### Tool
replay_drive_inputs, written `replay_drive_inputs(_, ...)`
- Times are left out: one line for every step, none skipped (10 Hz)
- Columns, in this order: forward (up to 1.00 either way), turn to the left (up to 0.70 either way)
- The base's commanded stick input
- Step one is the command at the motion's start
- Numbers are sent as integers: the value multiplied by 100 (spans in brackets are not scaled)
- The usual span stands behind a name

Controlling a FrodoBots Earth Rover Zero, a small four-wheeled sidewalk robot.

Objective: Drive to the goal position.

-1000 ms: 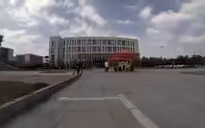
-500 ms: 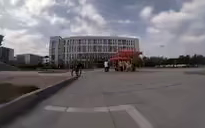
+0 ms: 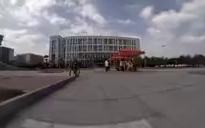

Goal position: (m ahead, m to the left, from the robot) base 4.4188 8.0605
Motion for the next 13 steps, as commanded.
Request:
replay_drive_inputs(100, 2)
replay_drive_inputs(100, 2)
replay_drive_inputs(100, 2)
replay_drive_inputs(100, 2)
replay_drive_inputs(100, 2)
replay_drive_inputs(100, 2)
replay_drive_inputs(100, 2)
replay_drive_inputs(100, 2)
replay_drive_inputs(100, 2)
replay_drive_inputs(100, 2)
replay_drive_inputs(100, 2)
replay_drive_inputs(100, 2)
replay_drive_inputs(100, 2)
